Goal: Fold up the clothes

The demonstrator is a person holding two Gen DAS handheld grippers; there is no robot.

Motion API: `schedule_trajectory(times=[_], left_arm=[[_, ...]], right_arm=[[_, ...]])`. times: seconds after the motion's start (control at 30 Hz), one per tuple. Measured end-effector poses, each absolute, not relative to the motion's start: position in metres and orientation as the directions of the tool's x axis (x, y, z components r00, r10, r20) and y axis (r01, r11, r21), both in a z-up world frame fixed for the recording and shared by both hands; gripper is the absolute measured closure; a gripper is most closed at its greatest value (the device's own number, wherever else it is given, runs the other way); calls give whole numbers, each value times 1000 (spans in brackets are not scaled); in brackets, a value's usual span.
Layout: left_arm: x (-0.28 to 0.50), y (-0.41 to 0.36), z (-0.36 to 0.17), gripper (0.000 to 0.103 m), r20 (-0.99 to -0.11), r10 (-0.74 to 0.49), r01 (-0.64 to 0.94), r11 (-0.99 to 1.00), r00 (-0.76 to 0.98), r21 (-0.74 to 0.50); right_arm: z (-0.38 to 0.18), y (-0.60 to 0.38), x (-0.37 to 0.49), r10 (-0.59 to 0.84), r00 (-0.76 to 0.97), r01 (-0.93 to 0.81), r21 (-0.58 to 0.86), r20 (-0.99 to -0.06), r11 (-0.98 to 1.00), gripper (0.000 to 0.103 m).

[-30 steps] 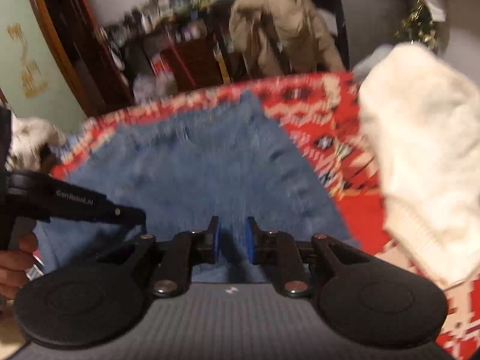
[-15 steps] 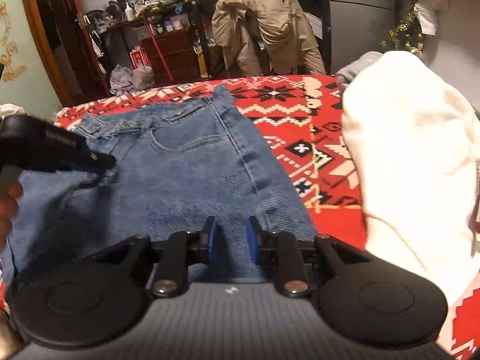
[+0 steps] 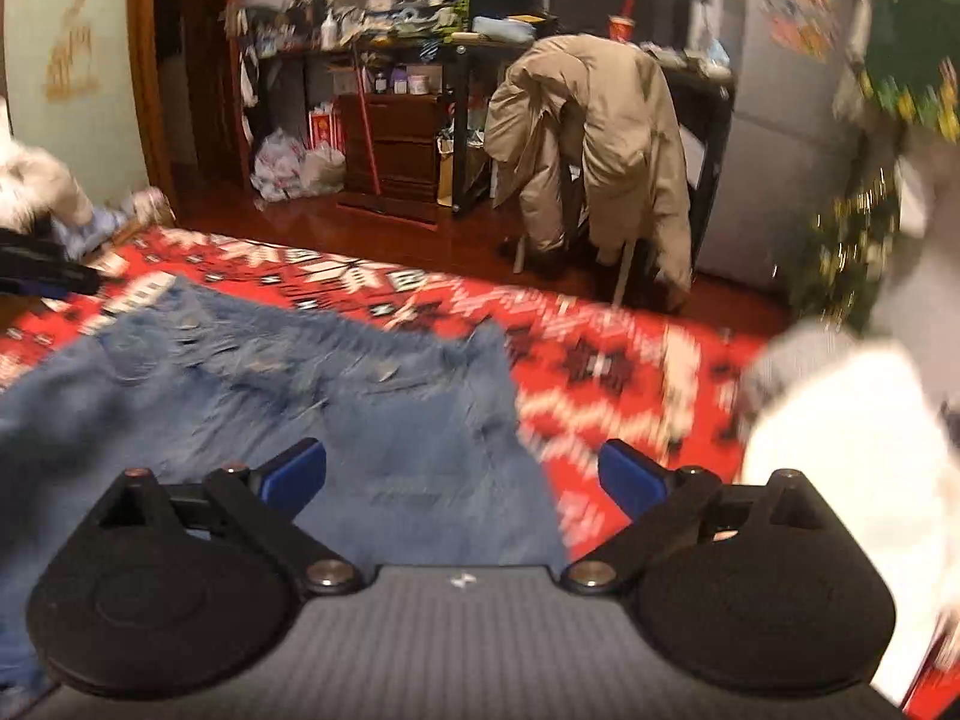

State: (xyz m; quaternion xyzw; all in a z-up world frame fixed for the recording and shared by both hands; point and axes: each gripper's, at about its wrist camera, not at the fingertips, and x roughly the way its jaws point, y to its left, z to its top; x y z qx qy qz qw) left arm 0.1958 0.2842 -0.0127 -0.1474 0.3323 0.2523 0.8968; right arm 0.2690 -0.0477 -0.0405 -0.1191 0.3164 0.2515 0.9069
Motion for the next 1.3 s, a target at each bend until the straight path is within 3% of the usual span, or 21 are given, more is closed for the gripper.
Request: schedule_trajectory(times=[0.1, 0.2, 0.27, 0.4, 0.47, 0.57, 0.7, 0.83, 0.9, 0.97, 1.03, 1.13, 1.3], left_arm=[[194, 305, -21, 64, -714, 355, -602, 790, 603, -116], [193, 316, -28, 64, -739, 334, -618, 774, 585, -140], [192, 321, -33, 64, -752, 325, -629, 763, 573, -149], [189, 321, -34, 64, -754, 317, -631, 758, 575, -163], [188, 321, -35, 64, -756, 306, -628, 758, 579, -174], [190, 320, -35, 64, -757, 300, -624, 761, 581, -177], [190, 318, -34, 64, -750, 315, -628, 760, 581, -167], [190, 319, -36, 64, -753, 320, -637, 753, 574, -166], [188, 323, -37, 64, -756, 325, -651, 739, 568, -171], [185, 330, -38, 64, -759, 329, -675, 713, 561, -190], [182, 338, -39, 64, -762, 313, -689, 687, 567, -231], [179, 343, -39, 64, -760, 288, -690, 669, 583, -276], [180, 339, -38, 64, -760, 271, -674, 683, 591, -281]], right_arm=[[-41, -31, 305, 381, 649, -539, -44, -658, 841, 6], [-46, -13, 341, 370, 622, -544, -41, -690, 838, 26], [-55, -4, 365, 353, 601, -534, -31, -718, 845, 56], [-76, 4, 407, 345, 557, -506, 21, -755, 862, 66], [-84, 4, 421, 369, 526, -505, 67, -766, 861, 82], [-87, 9, 424, 376, 511, -539, 52, -773, 841, 95], [-72, 13, 415, 398, 595, -571, -19, -698, 820, 96], [-90, 16, 419, 366, 595, -578, -63, -716, 814, 95], [-101, 17, 421, 348, 591, -582, -87, -727, 808, 86], [-97, 13, 423, 338, 602, -555, -75, -724, 829, 71], [-83, 6, 416, 349, 623, -539, -62, -700, 840, 71], [-62, -3, 392, 405, 609, -566, -16, -682, 824, 86], [-60, -11, 303, 483, 479, -643, 81, -733, 761, 86]])
